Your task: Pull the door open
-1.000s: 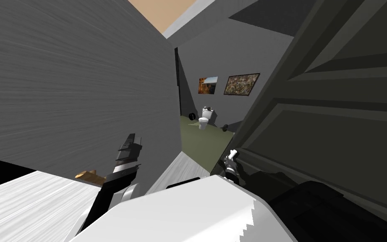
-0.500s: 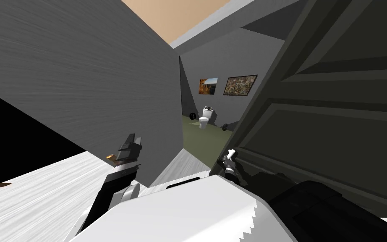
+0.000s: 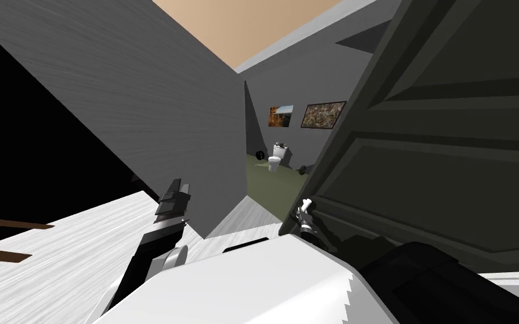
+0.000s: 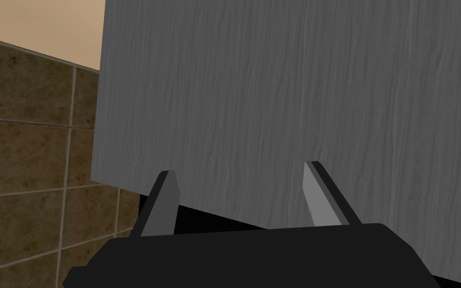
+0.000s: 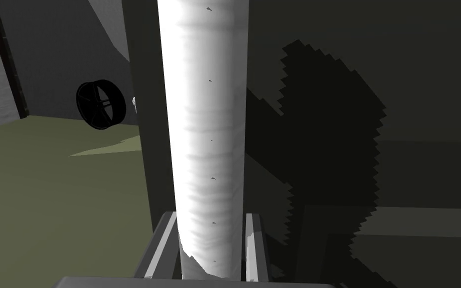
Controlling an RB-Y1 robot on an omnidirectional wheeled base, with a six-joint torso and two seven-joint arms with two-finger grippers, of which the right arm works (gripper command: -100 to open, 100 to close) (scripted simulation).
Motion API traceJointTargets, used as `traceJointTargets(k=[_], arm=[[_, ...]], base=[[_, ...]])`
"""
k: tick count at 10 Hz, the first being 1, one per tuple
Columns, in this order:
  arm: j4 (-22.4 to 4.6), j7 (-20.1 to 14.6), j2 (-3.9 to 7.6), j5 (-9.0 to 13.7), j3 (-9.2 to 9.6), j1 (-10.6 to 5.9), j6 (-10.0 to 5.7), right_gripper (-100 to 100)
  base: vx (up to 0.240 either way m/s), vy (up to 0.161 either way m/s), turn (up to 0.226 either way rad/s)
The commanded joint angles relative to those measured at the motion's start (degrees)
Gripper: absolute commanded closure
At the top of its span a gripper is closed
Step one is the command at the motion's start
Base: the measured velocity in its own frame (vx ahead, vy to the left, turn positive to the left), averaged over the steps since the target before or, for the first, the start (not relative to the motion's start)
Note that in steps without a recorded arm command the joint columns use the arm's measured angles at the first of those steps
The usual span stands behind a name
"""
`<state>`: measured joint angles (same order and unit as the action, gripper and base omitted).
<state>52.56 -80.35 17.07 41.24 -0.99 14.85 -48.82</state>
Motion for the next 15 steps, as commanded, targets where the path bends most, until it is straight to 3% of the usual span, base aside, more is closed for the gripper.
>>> traceJointTargets(k=[1, 7, 9, 15], arm=[[0.59, -0.7, 0.44, -0.75, 1.27, 0.43, -0.25, 100], [2.66, -3.18, 2.01, -3.4, 5.75, 1.97, -1.14, 100], [2.77, -3.24, 1.96, -3.54, 6.05, 2.2, -1.05, 100], [4.83, -5.82, 3.94, -6.51, 10.93, 4.27, -2.69, 100]], base=[[-0.158, -0.002, 0.07], [-0.245, 0.014, 0.071], [-0.172, 0.005, 0.041], [-0.215, -0.011, 0.064]])
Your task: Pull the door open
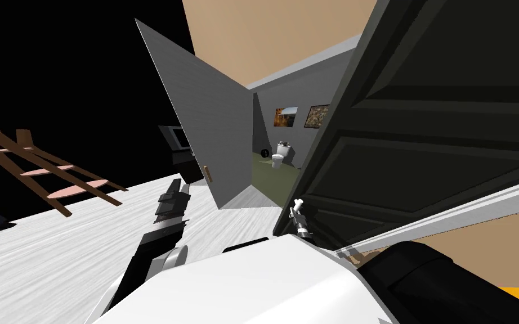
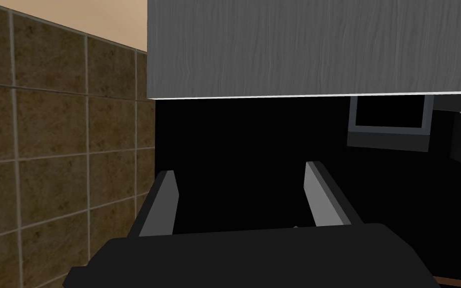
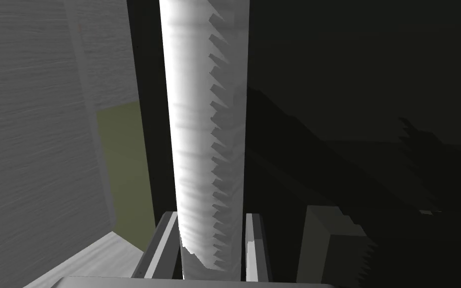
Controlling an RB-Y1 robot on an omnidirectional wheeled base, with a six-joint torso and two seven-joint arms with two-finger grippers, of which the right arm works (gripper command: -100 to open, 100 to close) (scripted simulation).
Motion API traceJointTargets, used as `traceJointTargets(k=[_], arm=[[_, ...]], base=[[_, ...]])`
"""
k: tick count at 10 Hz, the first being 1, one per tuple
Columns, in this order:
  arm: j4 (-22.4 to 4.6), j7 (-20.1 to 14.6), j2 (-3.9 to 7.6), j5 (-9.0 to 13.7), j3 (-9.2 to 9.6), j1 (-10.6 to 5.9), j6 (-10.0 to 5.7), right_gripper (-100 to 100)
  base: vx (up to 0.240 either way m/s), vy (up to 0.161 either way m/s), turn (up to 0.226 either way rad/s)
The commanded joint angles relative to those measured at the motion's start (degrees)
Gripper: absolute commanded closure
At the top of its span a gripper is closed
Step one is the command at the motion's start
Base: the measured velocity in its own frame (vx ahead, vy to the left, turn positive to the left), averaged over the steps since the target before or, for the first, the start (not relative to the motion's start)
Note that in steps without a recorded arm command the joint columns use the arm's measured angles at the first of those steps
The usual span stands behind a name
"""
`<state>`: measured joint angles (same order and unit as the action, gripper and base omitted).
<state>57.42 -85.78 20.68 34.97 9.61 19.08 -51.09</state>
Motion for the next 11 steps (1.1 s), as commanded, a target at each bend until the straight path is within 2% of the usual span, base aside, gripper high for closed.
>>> traceJointTargets(k=[1, 2, 3, 4, 11], arm=[[0.35, -0.86, 0.72, -0.76, 1.17, 0.39, -0.75, 100], [0.62, -1.2, 1.0, -1.13, 1.76, 0.63, -0.99, 100], [0.21, -0.96, 0.75, -0.92, 1.48, 0.35, -0.69, 100], [0.1, -1.95, 1.42, -1.59, 2.62, 0.99, -1.5, 100], [0.26, -5.93, 4.87, -4.05, 6.48, 3.25, -5.47, 100]], base=[[-0.256, -0.009, 0.06], [-0.223, -0.009, 0.053], [-0.09, 0.002, 0.017], [-0.16, -0.005, 0.085], [-0.219, -0.018, 0.098]])
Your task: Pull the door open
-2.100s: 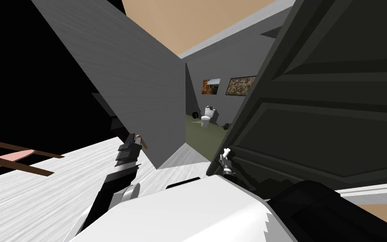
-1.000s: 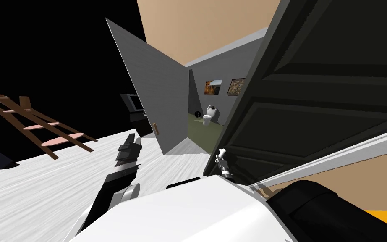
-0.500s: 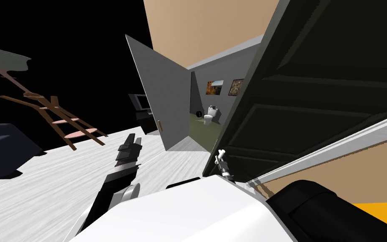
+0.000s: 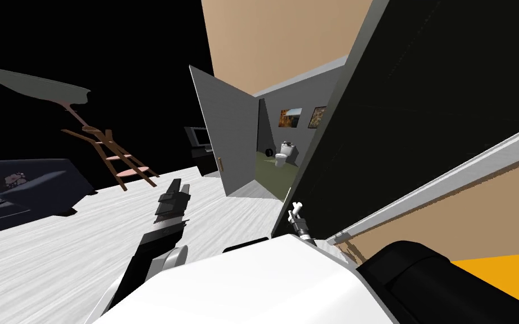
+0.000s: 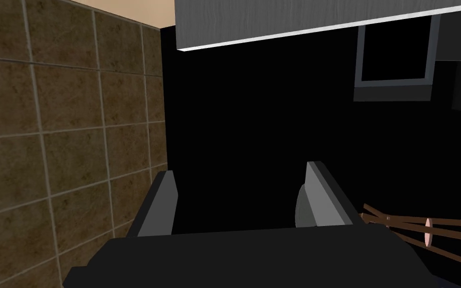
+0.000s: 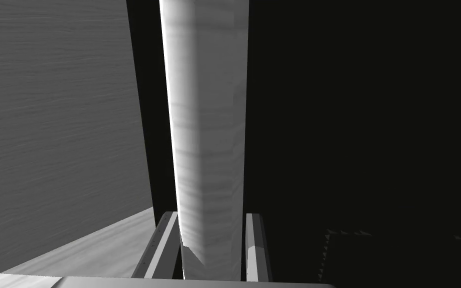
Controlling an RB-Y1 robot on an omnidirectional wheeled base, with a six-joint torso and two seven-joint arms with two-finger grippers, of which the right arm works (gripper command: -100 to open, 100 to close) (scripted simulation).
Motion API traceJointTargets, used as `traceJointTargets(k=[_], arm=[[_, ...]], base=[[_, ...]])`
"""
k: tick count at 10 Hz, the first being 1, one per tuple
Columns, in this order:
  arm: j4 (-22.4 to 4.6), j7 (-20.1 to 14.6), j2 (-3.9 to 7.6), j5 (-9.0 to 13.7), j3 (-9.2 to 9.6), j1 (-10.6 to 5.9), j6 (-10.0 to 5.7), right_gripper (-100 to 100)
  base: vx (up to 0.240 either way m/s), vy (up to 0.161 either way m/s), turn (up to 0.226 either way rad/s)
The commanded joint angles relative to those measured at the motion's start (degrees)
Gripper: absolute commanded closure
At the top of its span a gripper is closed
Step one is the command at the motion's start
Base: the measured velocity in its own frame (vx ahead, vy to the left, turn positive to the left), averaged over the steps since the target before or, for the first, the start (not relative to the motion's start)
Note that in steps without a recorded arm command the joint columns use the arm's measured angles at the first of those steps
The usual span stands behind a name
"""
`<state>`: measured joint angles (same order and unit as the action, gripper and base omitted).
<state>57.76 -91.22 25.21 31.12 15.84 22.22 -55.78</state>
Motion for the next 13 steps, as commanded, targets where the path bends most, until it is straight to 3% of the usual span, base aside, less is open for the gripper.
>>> traceJointTargets(k=[1, 10, 11, 13], arm=[[0.0, 0.0, 0.0, 0.0, 0.0, 0.0, 0.0, 100], [-2.91, -5.23, 3.89, -2.79, 3.88, 1.45, -6.43, 100], [-3.03, -4.9, 3.65, -2.63, 3.69, 1.22, -5.81, 100], [-5.24, -5.85, 3.79, -3.65, 4.73, 2.41, -8.82, 100]], base=[[-0.097, -0.01, 0.02], [-0.202, -0.023, 0.108], [-0.088, -0.02, 0.024], [-0.057, -0.014, 0.052]])
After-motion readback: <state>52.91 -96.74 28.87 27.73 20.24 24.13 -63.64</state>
